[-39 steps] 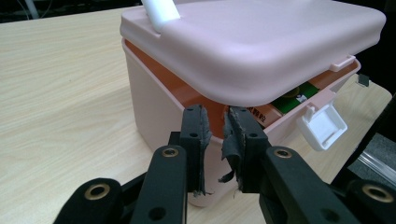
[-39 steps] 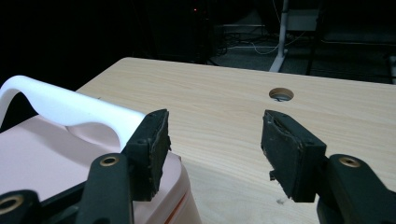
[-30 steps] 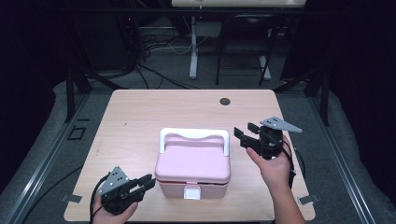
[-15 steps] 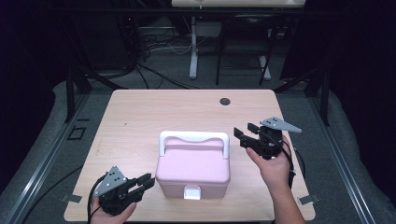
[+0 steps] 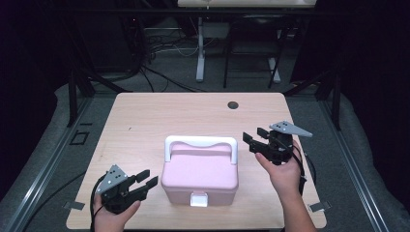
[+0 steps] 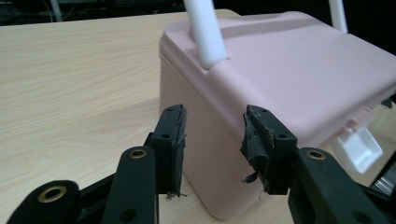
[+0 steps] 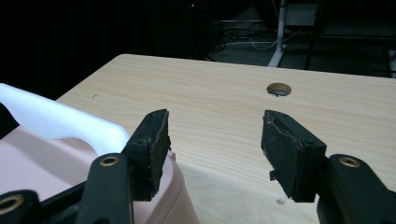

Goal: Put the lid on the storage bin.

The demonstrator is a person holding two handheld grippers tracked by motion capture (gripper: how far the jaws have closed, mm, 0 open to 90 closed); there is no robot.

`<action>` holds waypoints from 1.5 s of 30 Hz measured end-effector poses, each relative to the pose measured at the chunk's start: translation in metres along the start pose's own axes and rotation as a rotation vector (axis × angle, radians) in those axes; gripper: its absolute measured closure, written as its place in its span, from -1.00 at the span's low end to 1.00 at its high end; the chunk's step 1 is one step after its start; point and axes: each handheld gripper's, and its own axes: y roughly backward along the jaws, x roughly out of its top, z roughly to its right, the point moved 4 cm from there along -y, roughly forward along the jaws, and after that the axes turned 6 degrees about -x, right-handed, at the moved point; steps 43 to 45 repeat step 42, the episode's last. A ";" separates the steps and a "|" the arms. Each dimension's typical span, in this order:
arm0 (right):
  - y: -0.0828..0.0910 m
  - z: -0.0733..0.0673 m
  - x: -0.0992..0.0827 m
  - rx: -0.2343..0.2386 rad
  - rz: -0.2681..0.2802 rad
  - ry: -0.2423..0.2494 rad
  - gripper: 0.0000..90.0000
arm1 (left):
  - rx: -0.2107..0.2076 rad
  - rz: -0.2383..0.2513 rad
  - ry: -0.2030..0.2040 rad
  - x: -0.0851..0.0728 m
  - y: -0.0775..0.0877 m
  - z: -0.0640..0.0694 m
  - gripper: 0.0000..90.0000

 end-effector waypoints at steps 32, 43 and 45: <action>0.001 0.011 -0.006 -0.027 -0.006 -0.020 -0.08 | 0.076 -0.022 0.067 -0.017 -0.019 -0.043 0.27; -0.001 0.014 -0.009 -0.034 -0.012 -0.027 -0.08 | 0.090 -0.043 0.074 -0.025 -0.021 -0.048 0.19; -0.001 0.014 -0.009 -0.034 -0.012 -0.027 -0.08 | 0.090 -0.043 0.074 -0.025 -0.021 -0.048 0.19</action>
